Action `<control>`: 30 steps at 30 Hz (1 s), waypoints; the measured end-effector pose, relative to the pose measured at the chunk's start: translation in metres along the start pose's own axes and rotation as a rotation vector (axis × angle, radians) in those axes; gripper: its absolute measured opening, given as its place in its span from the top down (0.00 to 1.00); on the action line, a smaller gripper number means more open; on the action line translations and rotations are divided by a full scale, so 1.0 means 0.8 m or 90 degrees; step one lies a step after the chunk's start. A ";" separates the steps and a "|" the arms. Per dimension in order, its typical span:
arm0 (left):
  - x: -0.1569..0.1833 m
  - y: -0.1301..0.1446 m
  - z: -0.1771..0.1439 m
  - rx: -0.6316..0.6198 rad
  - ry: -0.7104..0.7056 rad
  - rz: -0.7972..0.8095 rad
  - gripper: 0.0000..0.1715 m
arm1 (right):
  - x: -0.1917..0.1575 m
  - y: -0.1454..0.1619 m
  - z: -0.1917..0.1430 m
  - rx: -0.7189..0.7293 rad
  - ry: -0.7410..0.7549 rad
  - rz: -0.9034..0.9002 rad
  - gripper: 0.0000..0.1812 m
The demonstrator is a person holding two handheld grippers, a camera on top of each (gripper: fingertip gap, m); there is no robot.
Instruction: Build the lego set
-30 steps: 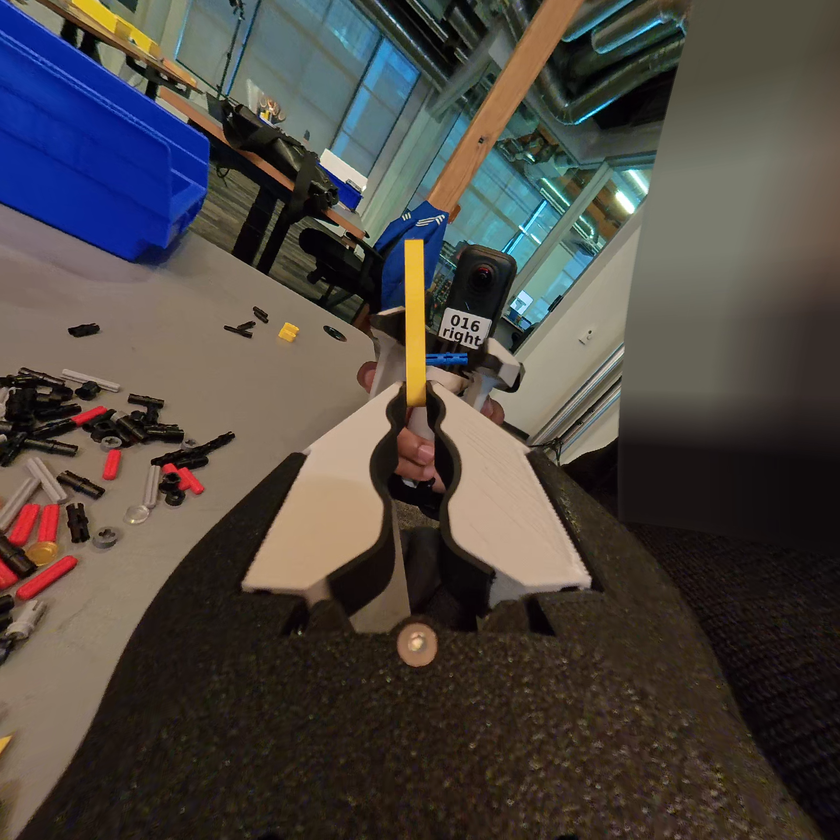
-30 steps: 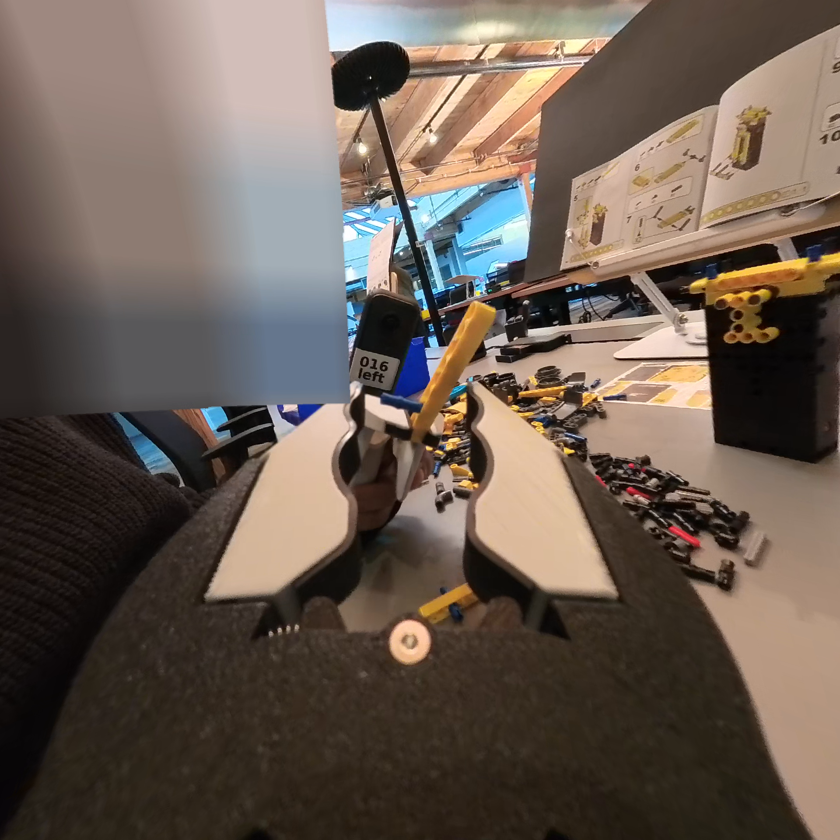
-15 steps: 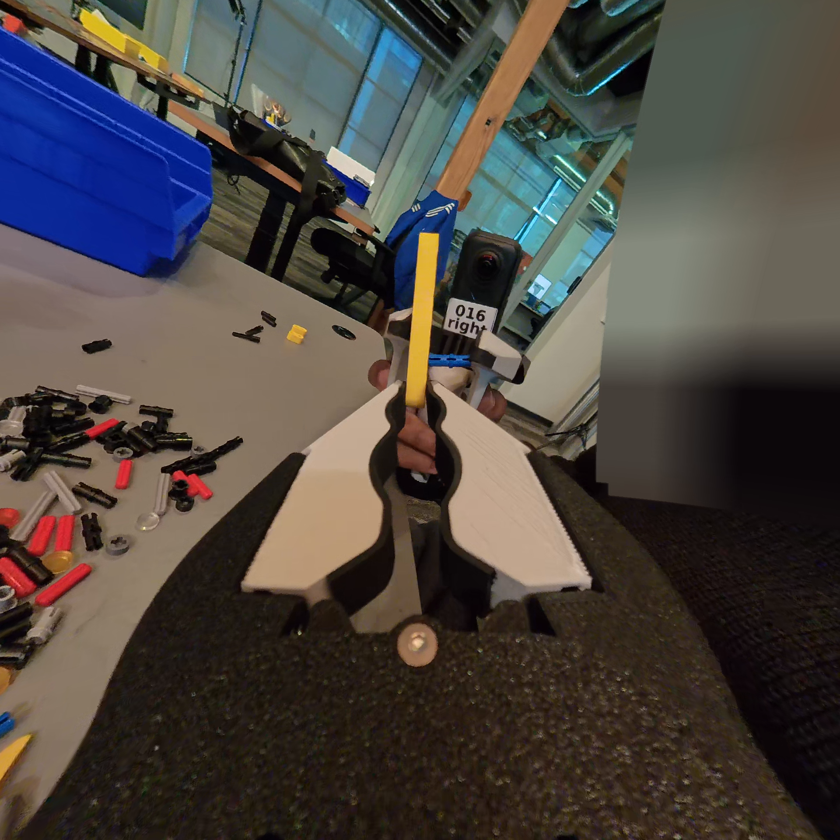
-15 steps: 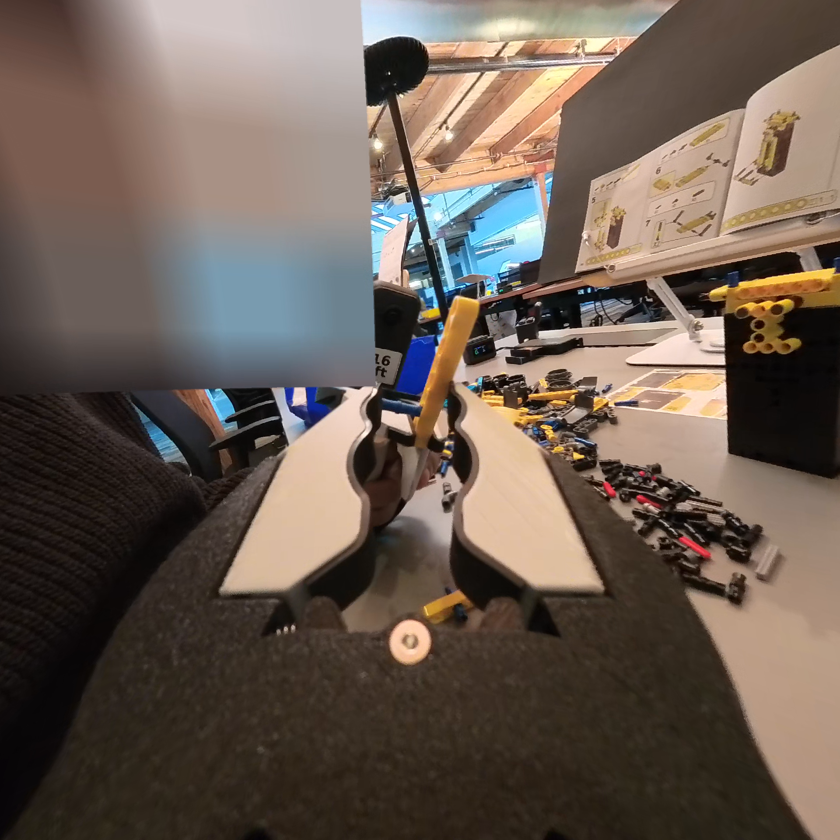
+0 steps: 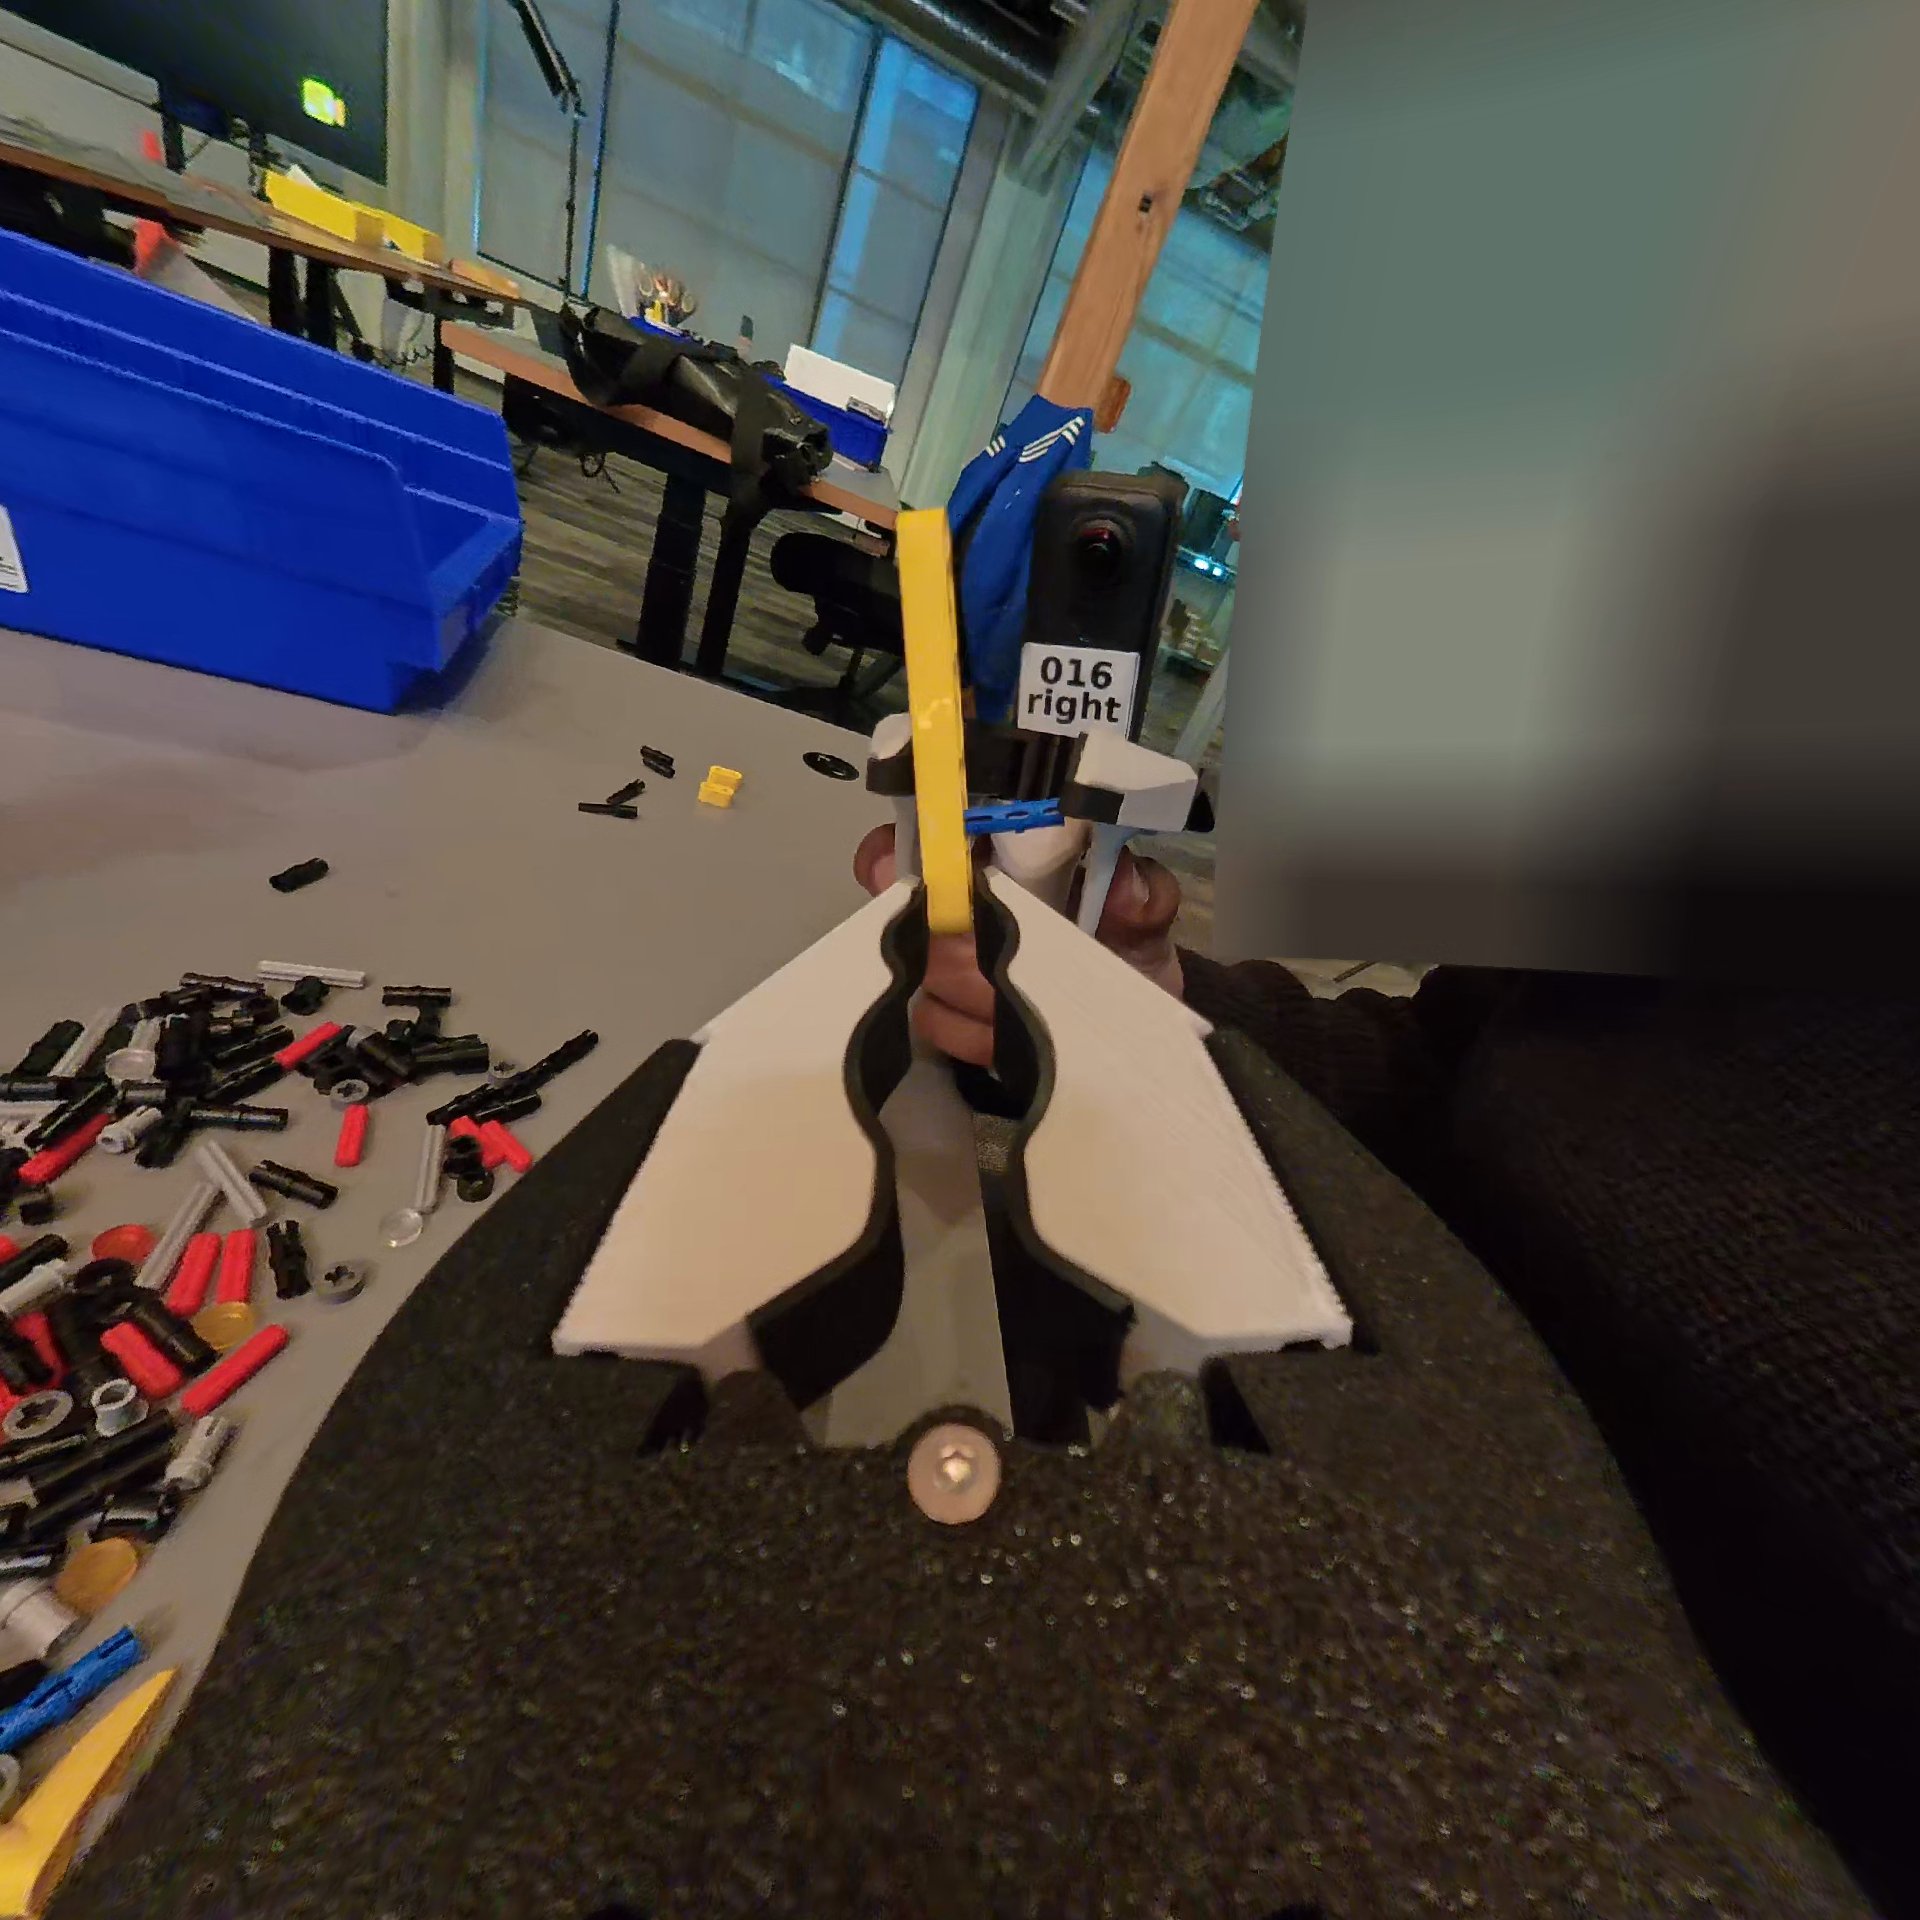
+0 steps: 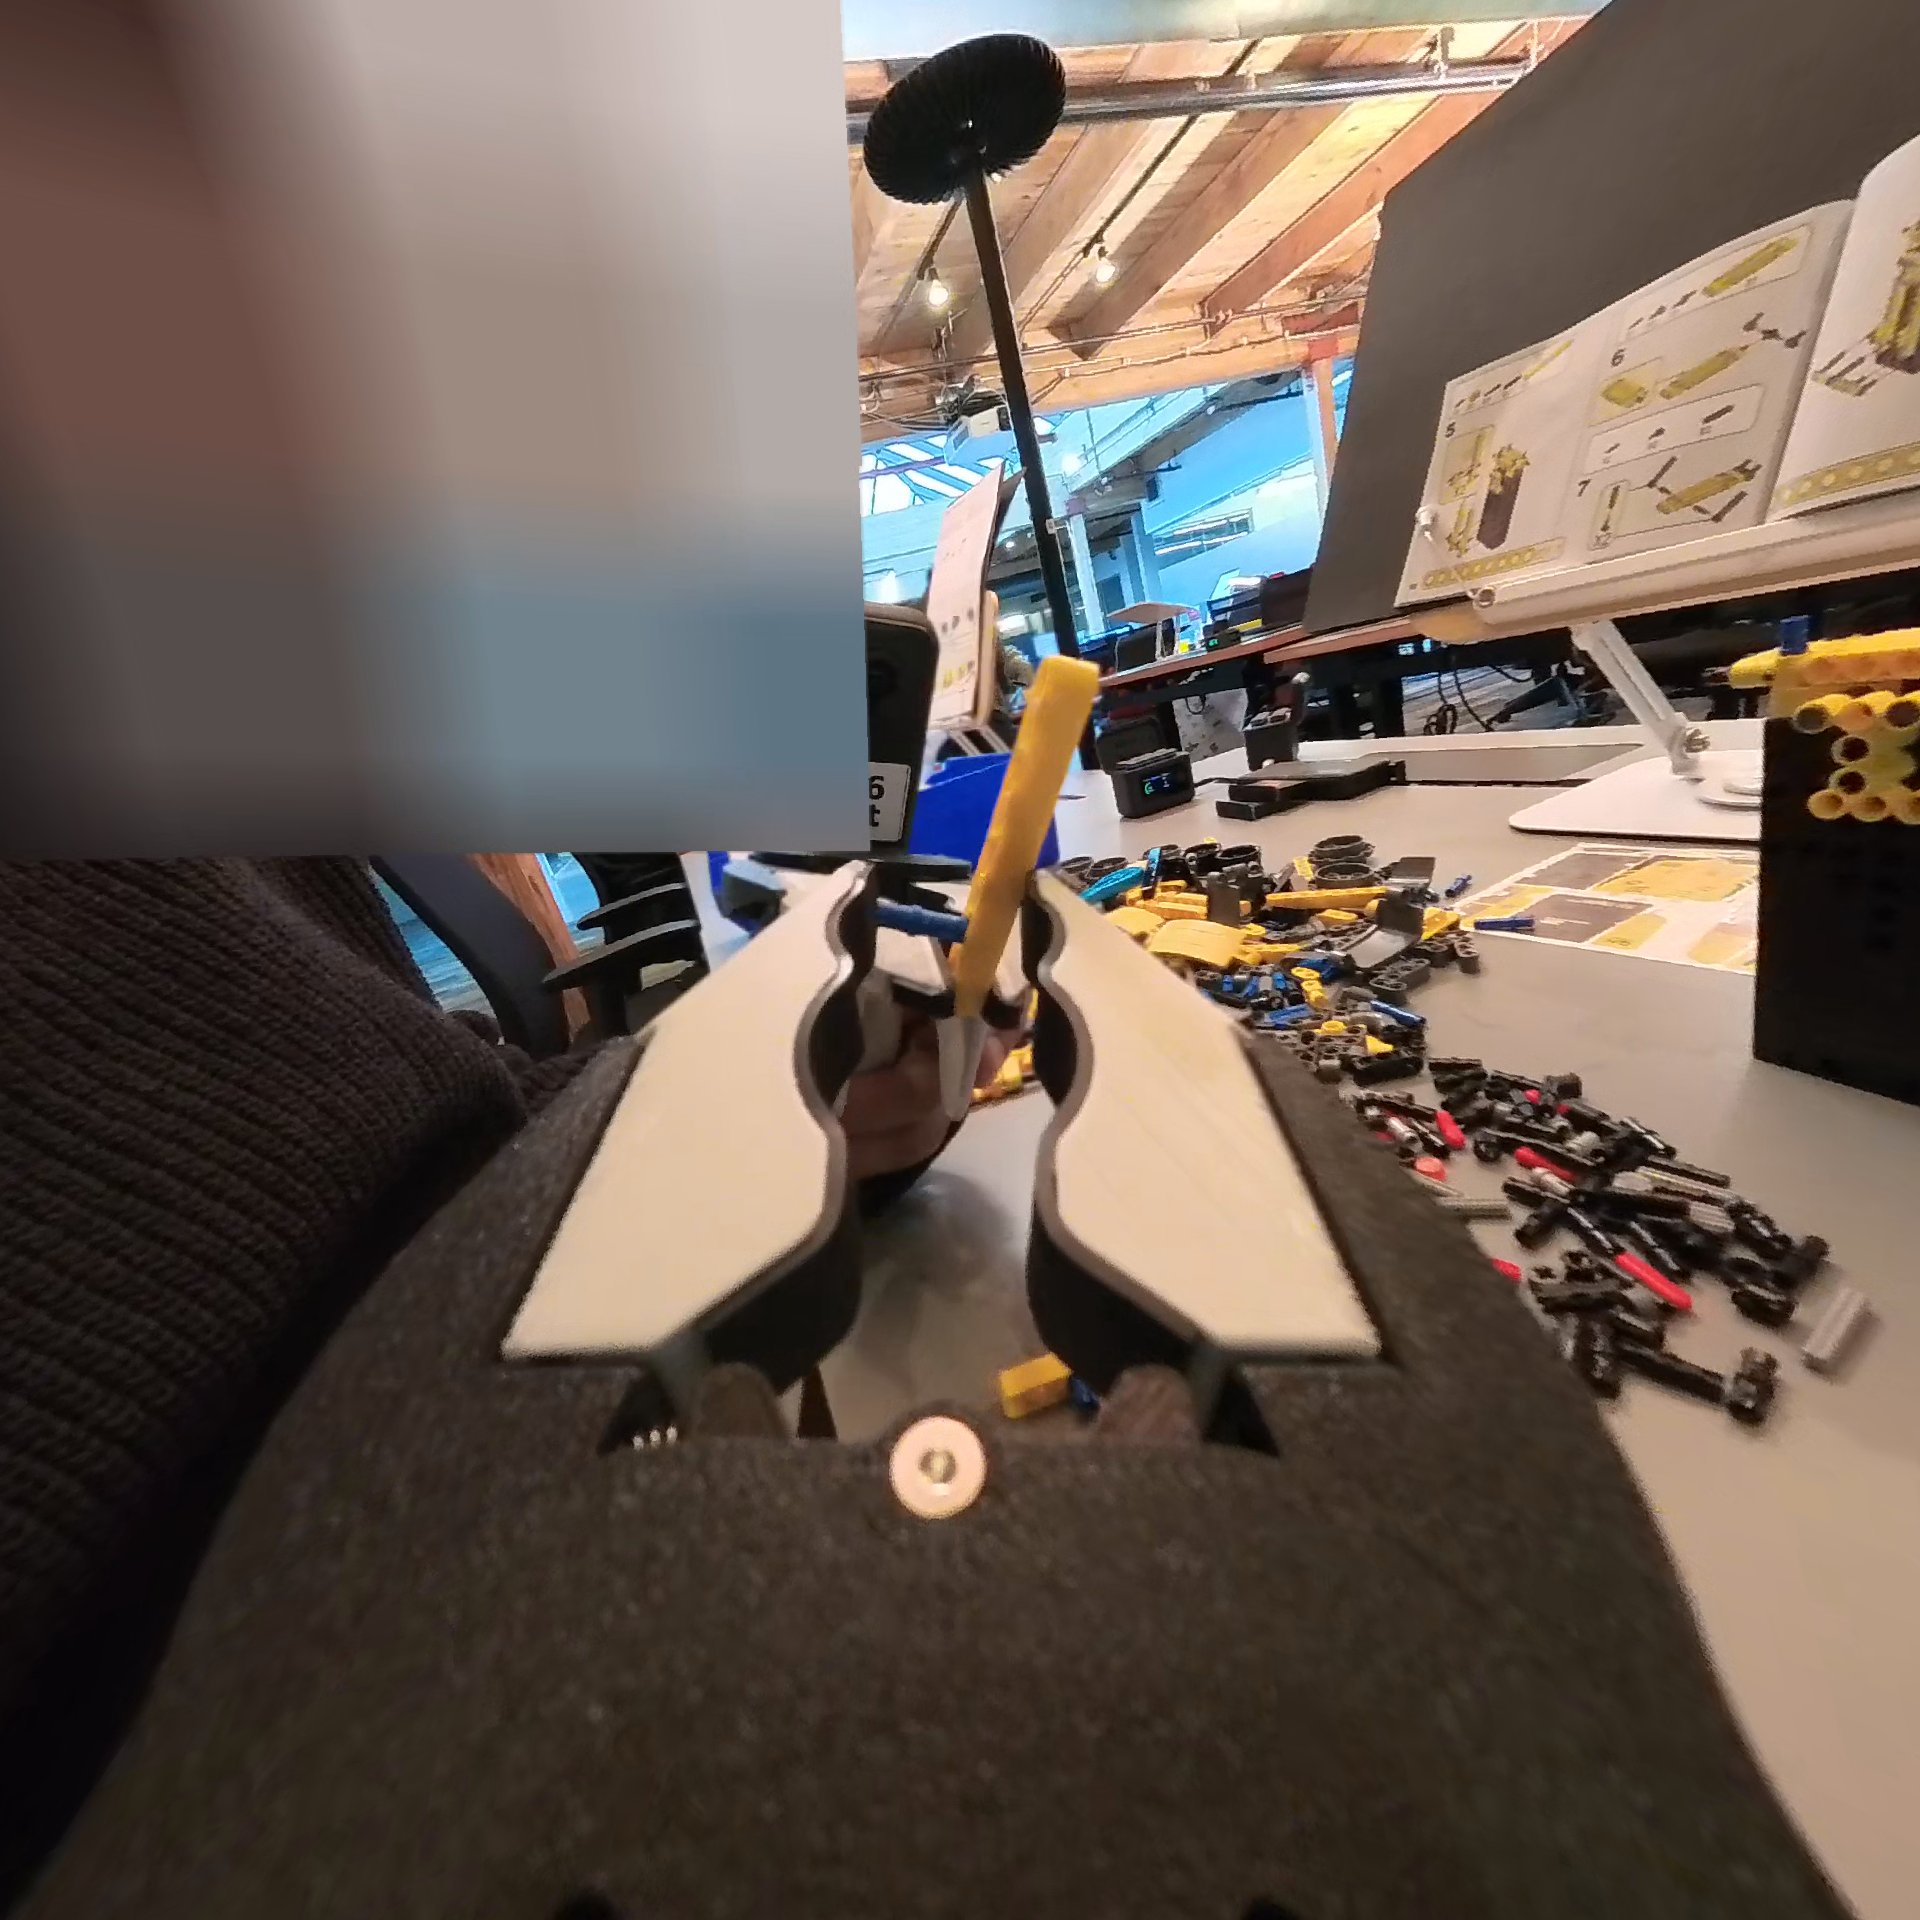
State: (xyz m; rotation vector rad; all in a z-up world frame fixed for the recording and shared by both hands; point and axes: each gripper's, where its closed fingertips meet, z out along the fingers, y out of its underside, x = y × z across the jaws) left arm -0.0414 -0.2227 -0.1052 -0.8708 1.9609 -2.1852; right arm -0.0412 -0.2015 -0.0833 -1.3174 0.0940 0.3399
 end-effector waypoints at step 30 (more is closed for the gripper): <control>-0.012 -0.007 -0.004 0.022 -0.033 0.010 0.96 | 0.007 -0.002 -0.003 0.010 0.004 0.033 0.76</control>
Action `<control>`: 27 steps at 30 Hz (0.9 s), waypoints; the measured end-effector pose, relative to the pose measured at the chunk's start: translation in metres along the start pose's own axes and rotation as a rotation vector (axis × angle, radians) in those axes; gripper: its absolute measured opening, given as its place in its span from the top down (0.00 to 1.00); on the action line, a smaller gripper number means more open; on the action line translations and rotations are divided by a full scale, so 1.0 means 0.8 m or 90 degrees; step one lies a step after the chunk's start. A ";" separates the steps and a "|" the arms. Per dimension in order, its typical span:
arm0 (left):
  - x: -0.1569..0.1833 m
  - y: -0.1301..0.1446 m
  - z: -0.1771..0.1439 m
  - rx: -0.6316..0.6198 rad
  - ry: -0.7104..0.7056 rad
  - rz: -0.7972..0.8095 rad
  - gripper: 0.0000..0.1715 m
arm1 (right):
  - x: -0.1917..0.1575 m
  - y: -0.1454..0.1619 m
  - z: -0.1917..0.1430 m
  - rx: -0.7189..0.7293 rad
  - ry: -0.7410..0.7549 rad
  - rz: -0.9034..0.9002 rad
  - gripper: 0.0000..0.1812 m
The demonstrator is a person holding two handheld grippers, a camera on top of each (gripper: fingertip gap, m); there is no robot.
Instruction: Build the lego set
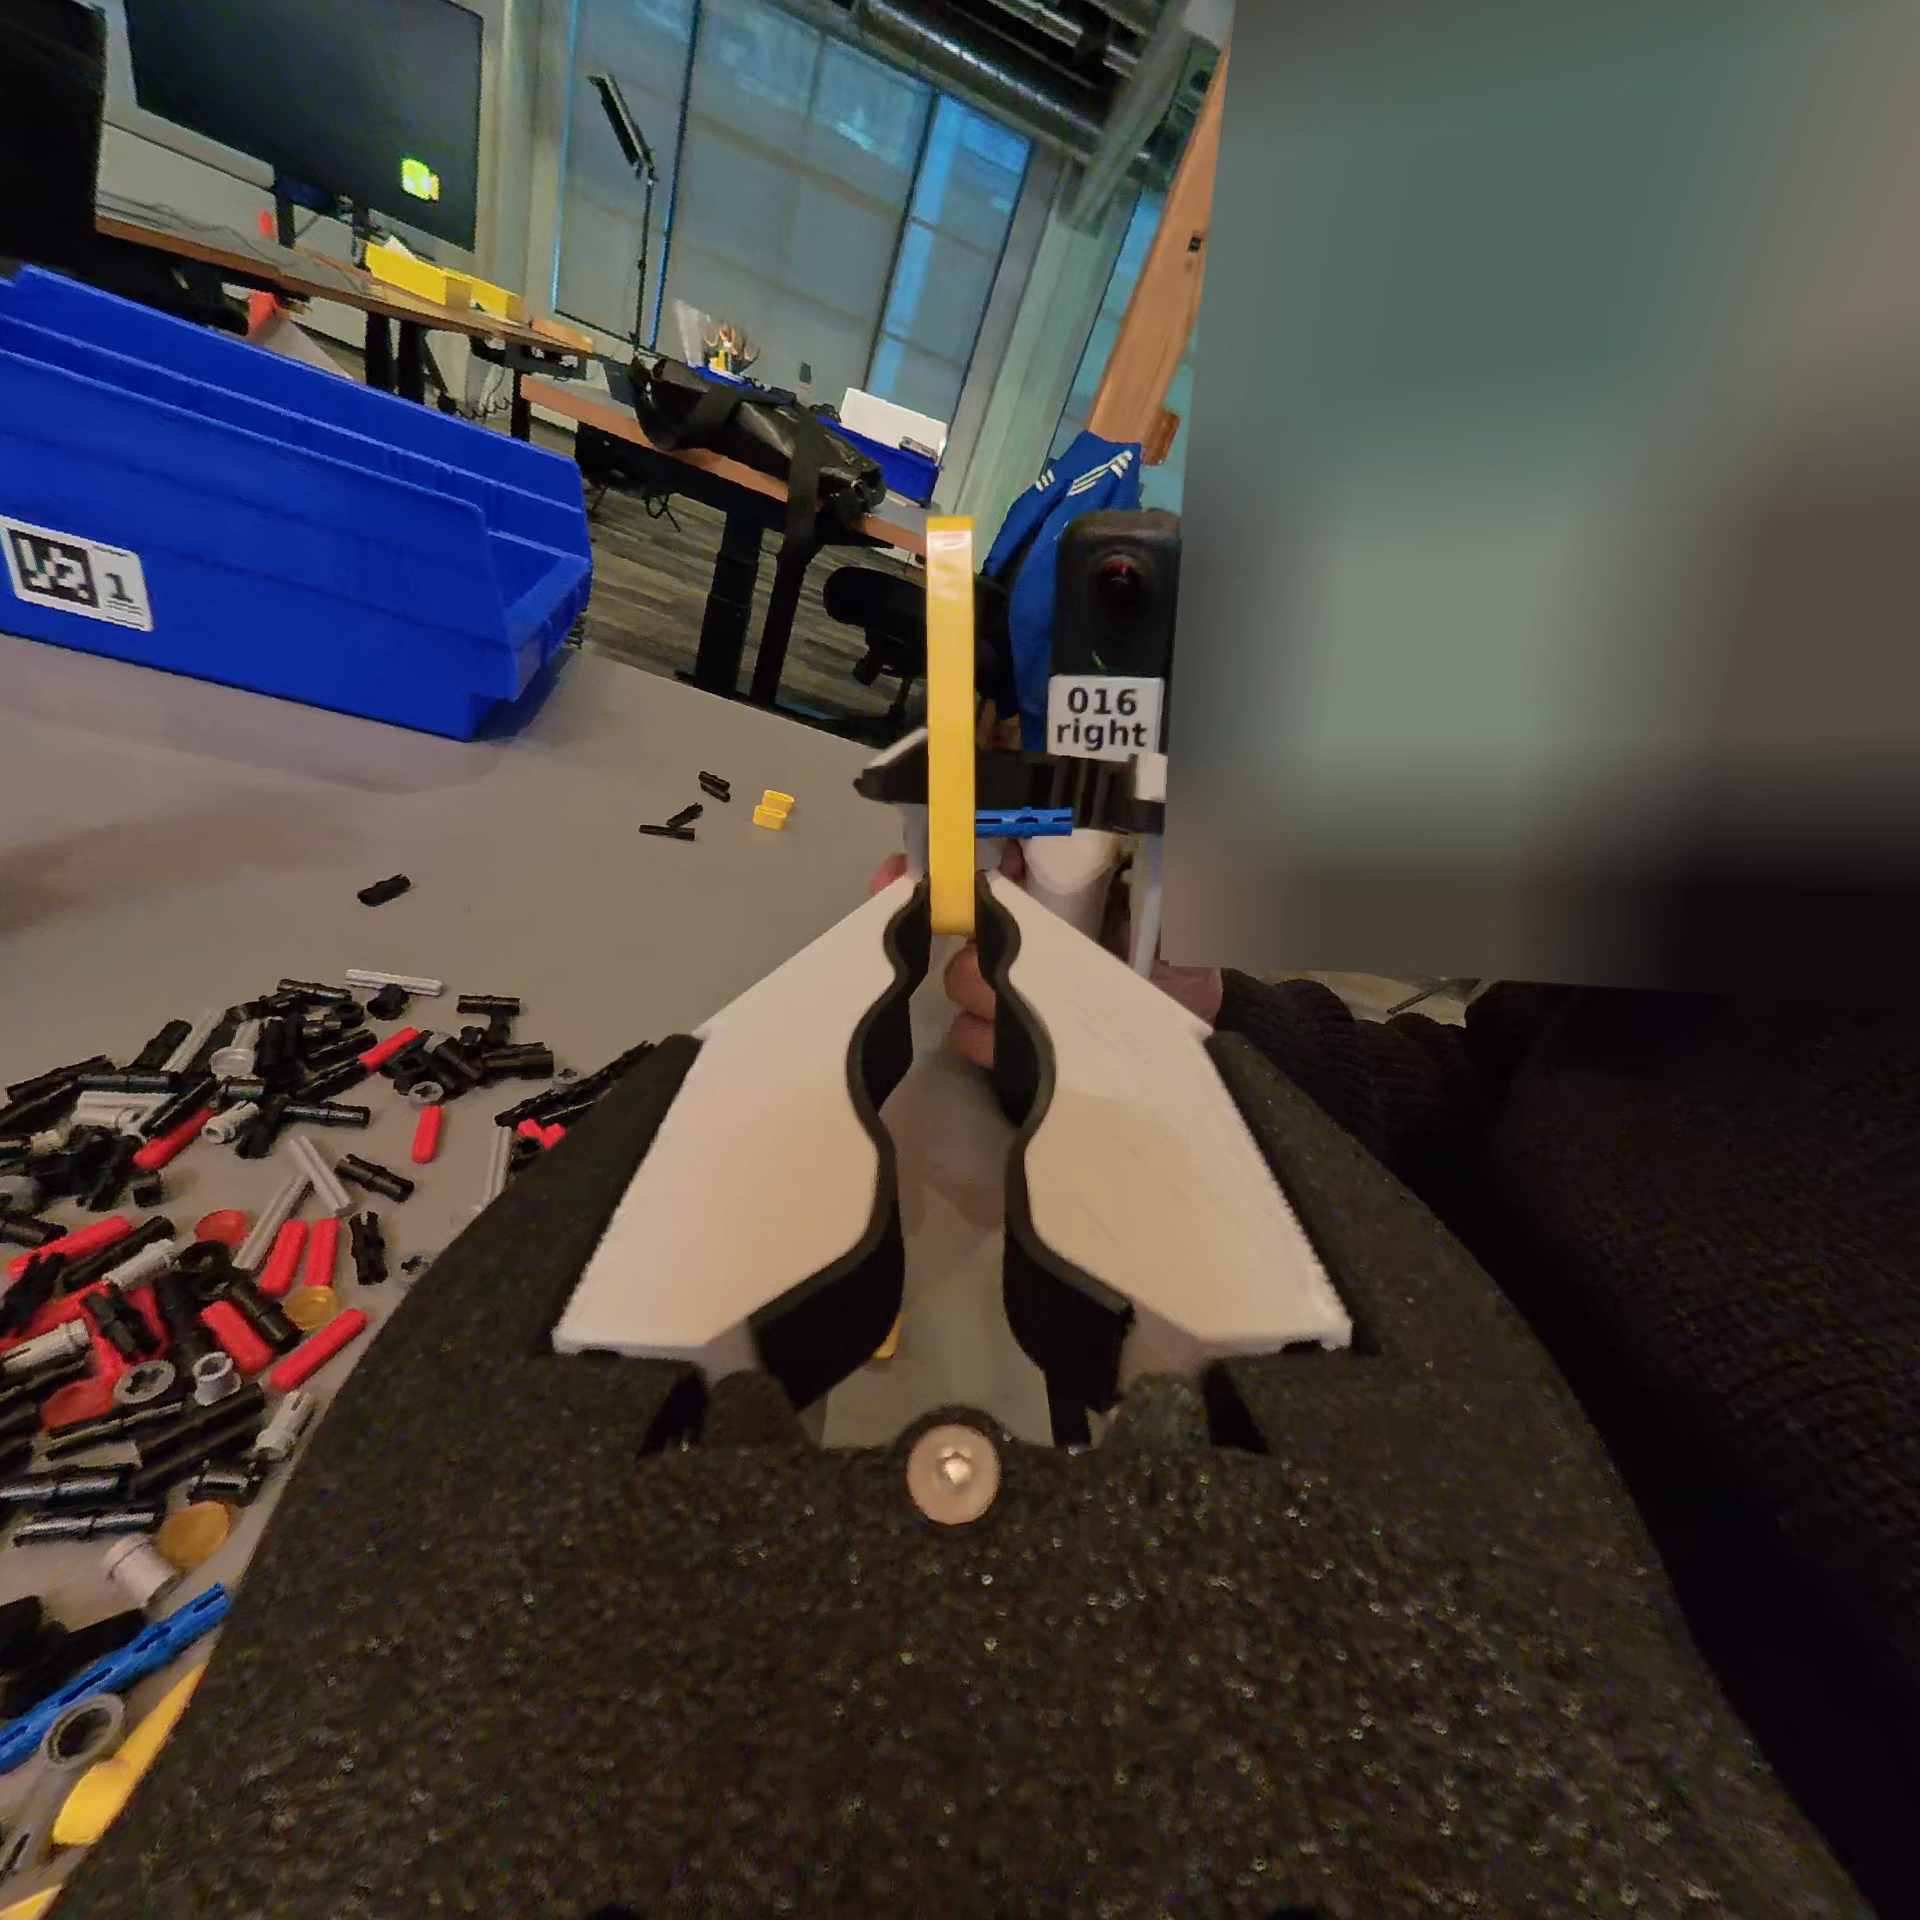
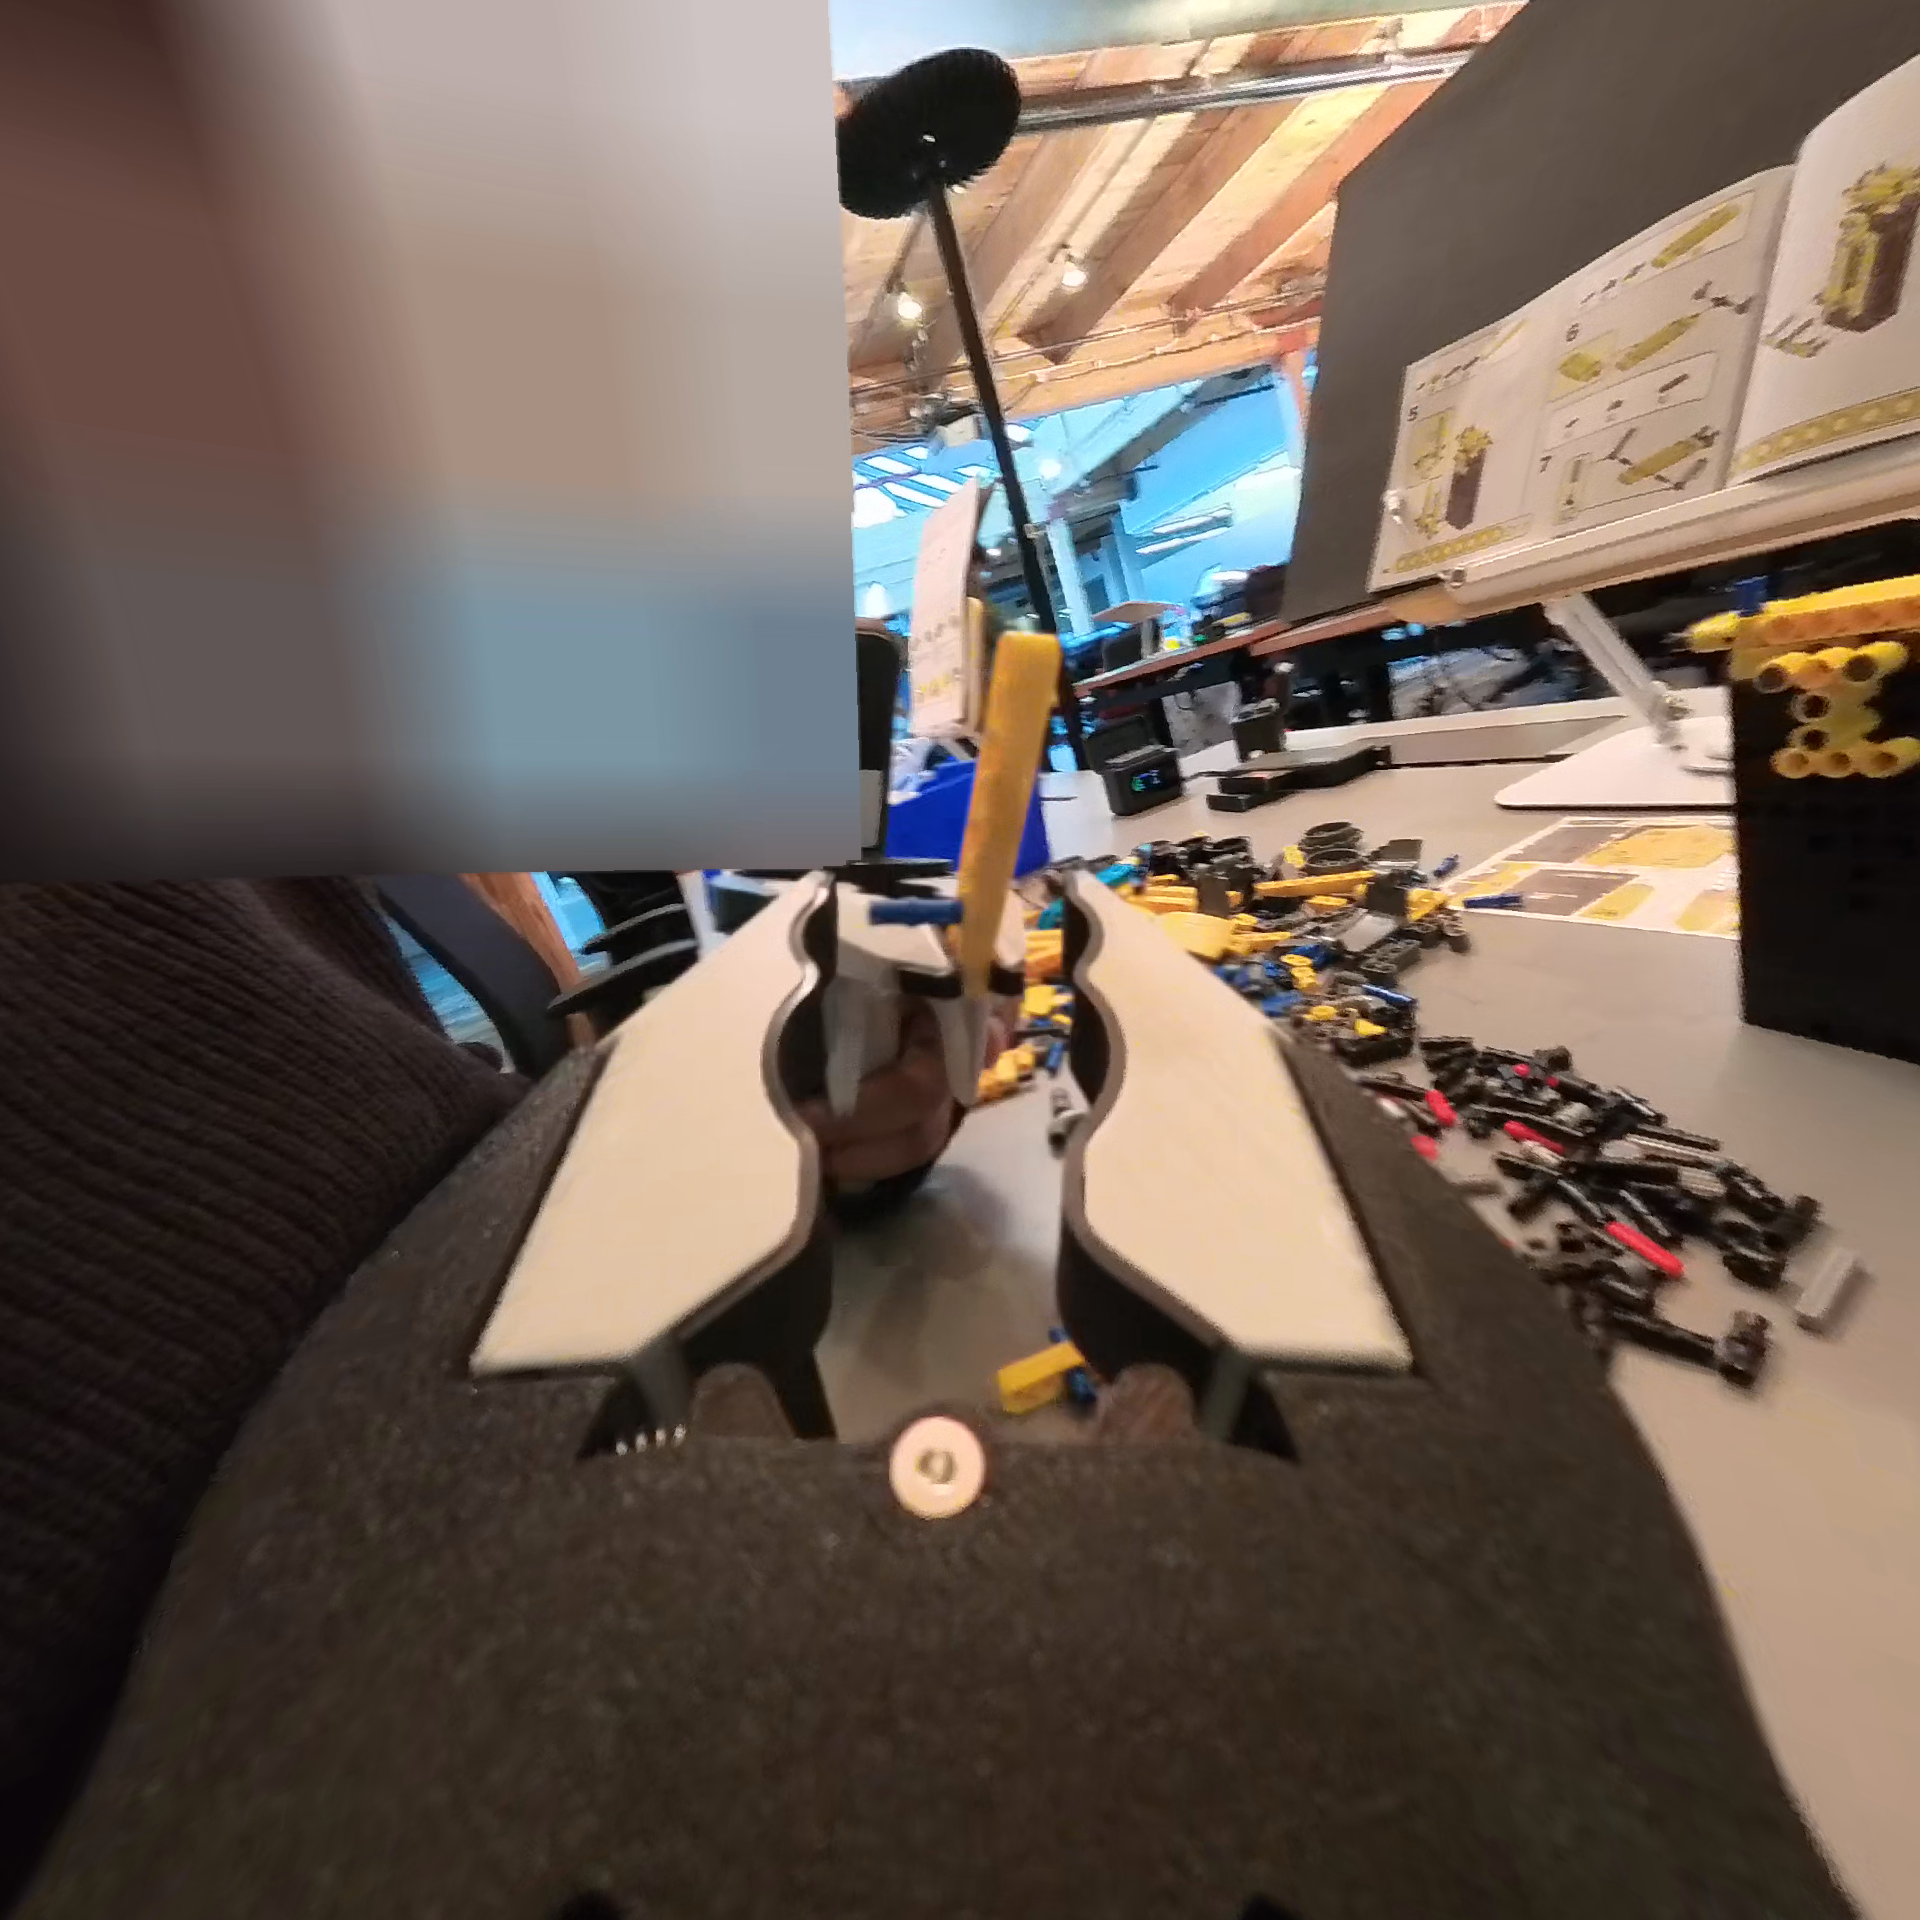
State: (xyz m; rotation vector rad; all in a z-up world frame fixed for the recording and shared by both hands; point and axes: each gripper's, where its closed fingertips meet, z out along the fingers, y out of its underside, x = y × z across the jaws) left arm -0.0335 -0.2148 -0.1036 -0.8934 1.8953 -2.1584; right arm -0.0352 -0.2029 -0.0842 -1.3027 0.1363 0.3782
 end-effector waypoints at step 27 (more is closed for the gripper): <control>0.015 0.000 0.000 0.001 0.058 -0.023 0.96 | -0.014 -0.004 -0.003 0.025 -0.063 0.049 0.89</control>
